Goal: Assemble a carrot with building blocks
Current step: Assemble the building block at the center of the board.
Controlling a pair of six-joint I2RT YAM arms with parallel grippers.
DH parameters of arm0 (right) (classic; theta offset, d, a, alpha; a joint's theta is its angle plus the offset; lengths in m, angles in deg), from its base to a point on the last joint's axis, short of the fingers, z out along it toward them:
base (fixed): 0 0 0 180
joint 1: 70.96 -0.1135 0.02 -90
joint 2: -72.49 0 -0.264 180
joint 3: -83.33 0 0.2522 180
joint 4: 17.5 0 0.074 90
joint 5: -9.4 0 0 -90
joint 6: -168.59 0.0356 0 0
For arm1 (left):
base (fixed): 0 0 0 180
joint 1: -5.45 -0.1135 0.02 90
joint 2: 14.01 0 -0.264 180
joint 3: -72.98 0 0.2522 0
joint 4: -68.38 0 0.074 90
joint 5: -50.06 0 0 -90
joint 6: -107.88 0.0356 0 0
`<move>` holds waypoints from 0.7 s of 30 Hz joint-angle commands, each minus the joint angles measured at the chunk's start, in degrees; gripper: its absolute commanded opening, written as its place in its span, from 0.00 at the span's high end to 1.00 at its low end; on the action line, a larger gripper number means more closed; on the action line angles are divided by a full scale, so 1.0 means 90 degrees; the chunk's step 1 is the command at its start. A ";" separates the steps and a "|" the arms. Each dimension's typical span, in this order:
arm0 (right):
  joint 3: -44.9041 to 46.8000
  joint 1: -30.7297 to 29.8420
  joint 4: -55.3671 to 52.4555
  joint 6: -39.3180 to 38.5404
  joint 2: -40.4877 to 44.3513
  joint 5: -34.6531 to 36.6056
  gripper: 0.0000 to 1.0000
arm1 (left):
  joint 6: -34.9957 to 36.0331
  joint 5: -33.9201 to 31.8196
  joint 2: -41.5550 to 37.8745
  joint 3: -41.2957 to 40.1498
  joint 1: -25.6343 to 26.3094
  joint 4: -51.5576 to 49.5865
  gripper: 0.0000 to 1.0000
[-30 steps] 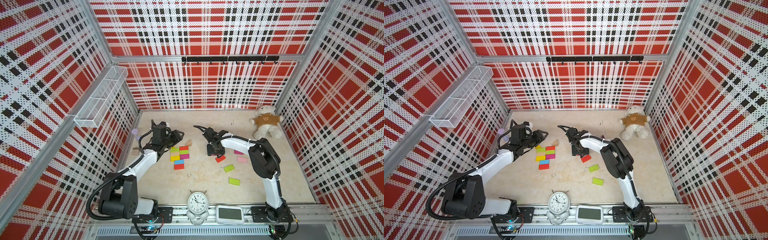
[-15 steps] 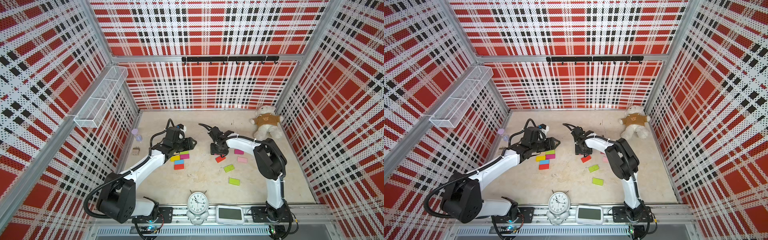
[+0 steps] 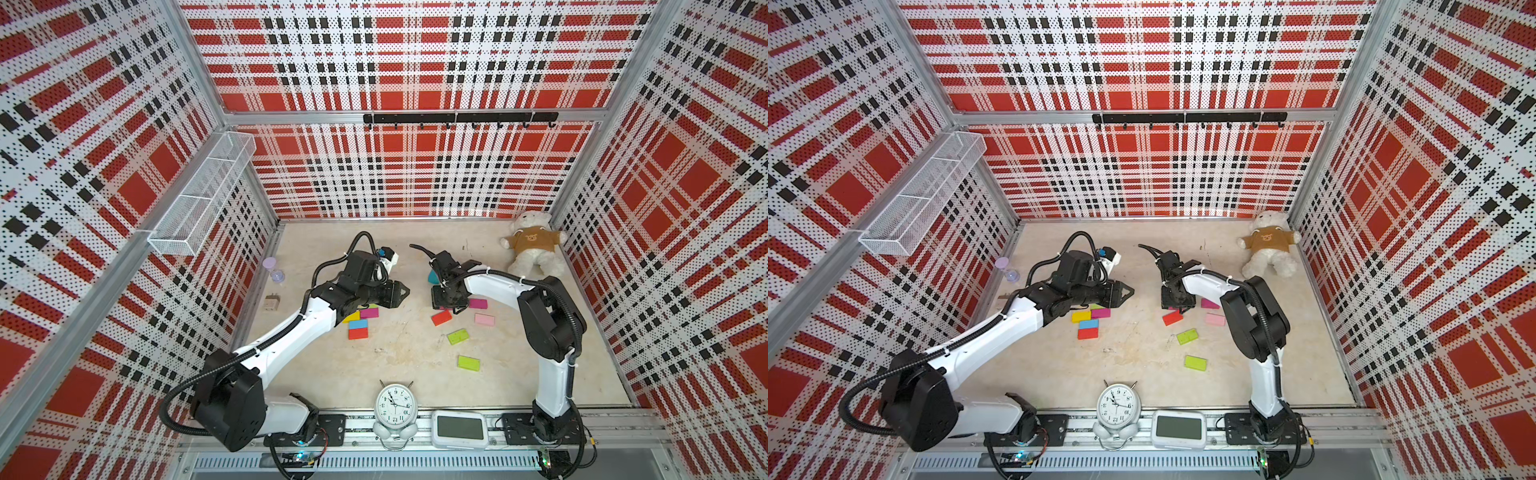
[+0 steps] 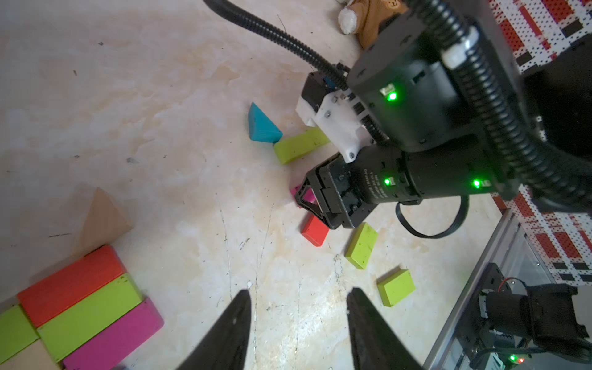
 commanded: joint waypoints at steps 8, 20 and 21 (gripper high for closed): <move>-0.0291 0.0049 -0.0076 -0.0277 -0.0146 0.0520 0.44 | 0.0244 -0.0096 0.0328 0.0160 0.0141 -0.0121 0.48; -0.0527 0.0117 -0.0131 -0.0542 -0.0362 0.0521 0.44 | 0.0146 -0.0146 0.0391 0.0121 0.0139 0.0028 0.48; -0.0539 0.0126 -0.0125 -0.0545 -0.0378 0.0507 0.44 | 0.0142 -0.0156 0.0401 0.0129 0.0144 0.0036 0.48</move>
